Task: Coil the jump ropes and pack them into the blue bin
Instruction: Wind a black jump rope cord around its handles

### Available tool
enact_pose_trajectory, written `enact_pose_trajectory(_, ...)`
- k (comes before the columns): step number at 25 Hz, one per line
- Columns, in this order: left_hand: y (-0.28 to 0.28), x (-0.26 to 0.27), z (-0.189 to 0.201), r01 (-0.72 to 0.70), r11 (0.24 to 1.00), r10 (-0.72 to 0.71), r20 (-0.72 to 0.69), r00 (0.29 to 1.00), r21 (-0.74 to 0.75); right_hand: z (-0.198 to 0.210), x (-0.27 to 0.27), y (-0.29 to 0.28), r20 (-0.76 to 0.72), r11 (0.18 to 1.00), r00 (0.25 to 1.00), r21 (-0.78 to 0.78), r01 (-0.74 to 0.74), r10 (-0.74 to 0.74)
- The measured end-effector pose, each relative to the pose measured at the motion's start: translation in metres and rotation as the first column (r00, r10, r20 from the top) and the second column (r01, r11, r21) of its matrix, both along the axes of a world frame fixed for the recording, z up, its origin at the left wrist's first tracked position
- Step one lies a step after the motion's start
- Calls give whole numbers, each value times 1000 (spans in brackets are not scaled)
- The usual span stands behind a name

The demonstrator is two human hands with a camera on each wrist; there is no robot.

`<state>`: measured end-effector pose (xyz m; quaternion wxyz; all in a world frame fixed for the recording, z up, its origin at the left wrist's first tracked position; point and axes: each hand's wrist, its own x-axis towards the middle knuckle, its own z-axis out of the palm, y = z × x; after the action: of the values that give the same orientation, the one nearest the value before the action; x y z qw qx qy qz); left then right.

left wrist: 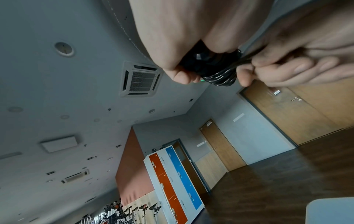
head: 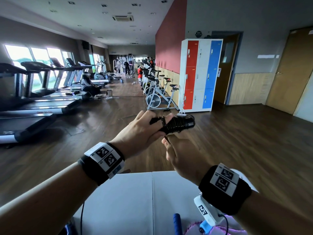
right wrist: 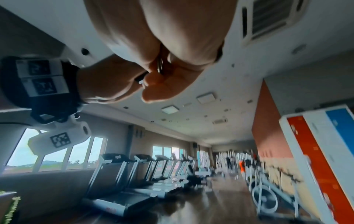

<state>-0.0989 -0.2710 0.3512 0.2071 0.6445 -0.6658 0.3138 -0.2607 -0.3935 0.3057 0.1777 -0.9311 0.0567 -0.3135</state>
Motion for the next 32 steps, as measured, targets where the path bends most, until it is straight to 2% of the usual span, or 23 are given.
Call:
enact_pose_trajectory(3,1,4,-6,-24,1000,24,-24,999,2,23,-13,3,11,974,998,-215,66,-65)
enact_pose_trajectory(5,3,6,-10,-9,1000,9,-61,998,-3,34,-19,3,64,966,993,-237,107,-95)
enact_pose_trajectory(9,4,2,-10,32,999,-33,-116,993,-12,54,-24,1,150,995,985,-45,94,-86)
enact_pose_trajectory(14,7,-5,-8,59,998,-56,-130,990,18,68,-20,-1,200,994,975,-19,104,-98)
enact_pose_trajectory(19,14,-12,-12,88,996,-90,-178,980,-20,62,-16,-5,269,968,953,241,76,-141)
enact_pose_trajectory(22,14,-14,-15,97,995,-102,-215,971,-33,53,-13,0,345,944,915,316,95,-208)
enact_pose_trajectory(24,12,-14,-19,89,996,-93,-241,966,-29,47,-10,4,383,948,892,287,134,-242)
enact_pose_trajectory(27,9,-18,-24,49,999,-52,-268,962,-19,38,-4,7,434,967,865,161,199,-251)
enact_pose_trajectory(29,7,-20,-26,26,999,-33,-268,963,-30,31,0,9,436,969,867,55,243,-242)
enact_pose_trajectory(32,5,-20,-28,-5,998,-12,-293,956,-58,25,1,16,380,970,895,32,240,-234)
